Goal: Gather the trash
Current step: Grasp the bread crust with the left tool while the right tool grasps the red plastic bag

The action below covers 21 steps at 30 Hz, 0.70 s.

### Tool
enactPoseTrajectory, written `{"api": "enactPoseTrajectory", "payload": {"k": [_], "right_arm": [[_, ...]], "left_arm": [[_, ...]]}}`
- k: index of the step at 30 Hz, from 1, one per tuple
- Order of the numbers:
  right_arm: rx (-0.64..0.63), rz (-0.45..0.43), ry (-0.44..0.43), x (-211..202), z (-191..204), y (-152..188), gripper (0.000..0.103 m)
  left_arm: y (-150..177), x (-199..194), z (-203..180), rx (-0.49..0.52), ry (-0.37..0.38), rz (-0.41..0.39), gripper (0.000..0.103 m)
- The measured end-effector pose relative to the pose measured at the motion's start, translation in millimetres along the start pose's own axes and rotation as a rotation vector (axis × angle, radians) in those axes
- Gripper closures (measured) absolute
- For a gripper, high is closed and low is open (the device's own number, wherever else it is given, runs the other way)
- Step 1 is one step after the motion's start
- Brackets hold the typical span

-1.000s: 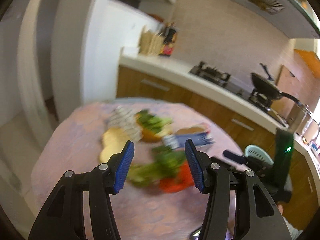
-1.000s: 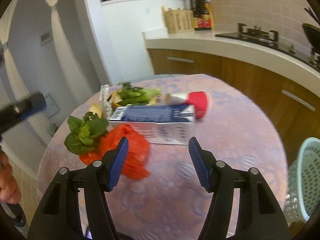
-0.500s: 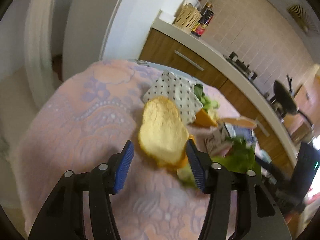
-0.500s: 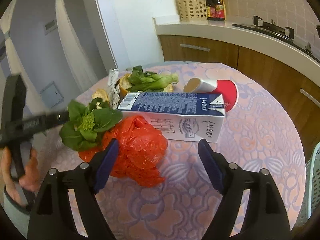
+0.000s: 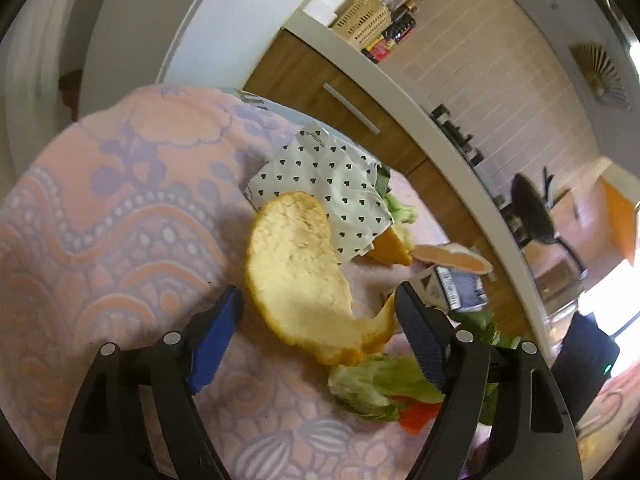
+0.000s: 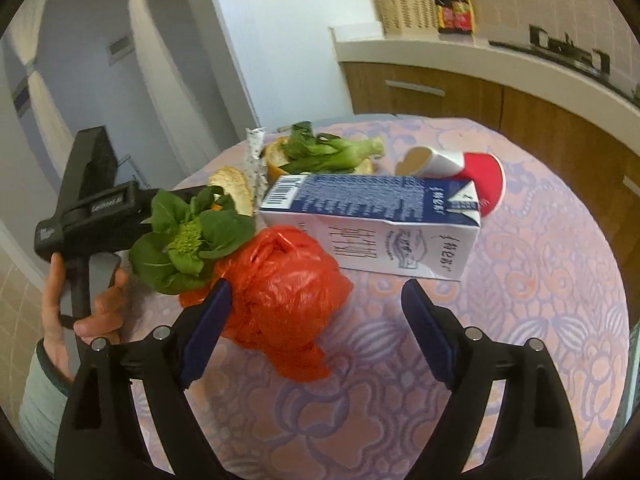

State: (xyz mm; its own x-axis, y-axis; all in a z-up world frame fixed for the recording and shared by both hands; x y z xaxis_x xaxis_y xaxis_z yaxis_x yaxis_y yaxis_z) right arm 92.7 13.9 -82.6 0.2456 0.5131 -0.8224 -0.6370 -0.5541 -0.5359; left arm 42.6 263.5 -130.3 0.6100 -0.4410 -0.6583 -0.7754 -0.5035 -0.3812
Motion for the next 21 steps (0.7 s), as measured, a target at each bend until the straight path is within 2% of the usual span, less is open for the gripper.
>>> {"api": "enactPoseTrajectory", "payload": {"k": [2, 5, 8, 10, 11, 13, 17, 21], "right_arm": [[-0.026, -0.009, 0.014, -1.2, 5.6, 1.4, 0.021], [-0.034, -0.008, 0.023, -0.1, 8.7, 1.2, 0.021], [-0.034, -0.008, 0.03, 0.7, 8.4, 0.6, 0.021], [-0.03, -0.008, 0.032, 1.4, 7.6, 0.3, 0.021], [-0.029, -0.008, 0.035, 1.7, 8.0, 0.2, 0.021], [-0.033, -0.013, 0.044, 1.2, 9.7, 0.6, 0.021], [-0.053, 0.006, 0.05, 5.3, 15.1, -0.9, 0.021], [-0.032, 0.015, 0.051, 7.5, 12.1, -1.8, 0.021]], "left_arm": [[-0.3, -4.4, 9.2, -0.035, 0.082, -0.019, 0.029], [1.1, -6.3, 11.5, -0.041, 0.105, -0.028, 0.03], [0.6, -1.0, 6.8, -0.043, 0.039, -0.024, 0.043], [-1.1, 5.6, 4.6, -0.053, -0.035, -0.012, 0.069], [-2.0, 7.5, 4.0, -0.055, -0.069, -0.008, 0.074], [-1.7, 8.7, 5.7, -0.069, -0.113, -0.009, 0.094], [0.0, 7.1, 5.7, -0.067, -0.173, -0.023, 0.097], [8.3, 1.4, -11.3, -0.003, -0.284, -0.074, 0.099]]}}
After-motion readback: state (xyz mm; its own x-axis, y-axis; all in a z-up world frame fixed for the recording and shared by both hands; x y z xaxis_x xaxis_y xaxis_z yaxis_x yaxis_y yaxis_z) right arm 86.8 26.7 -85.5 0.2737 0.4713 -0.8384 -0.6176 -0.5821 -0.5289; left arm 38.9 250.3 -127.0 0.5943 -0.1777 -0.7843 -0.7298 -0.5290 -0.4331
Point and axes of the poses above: each gripper's, at about its wrist camera, not at the fingertips, and x roughly the way its jaws point, z to its left, y to its underside, the point moved 2 cm from there along x, roughly the way its jaws point, and after that the axes turned 14 degrees about z, right-handed, at the moved point
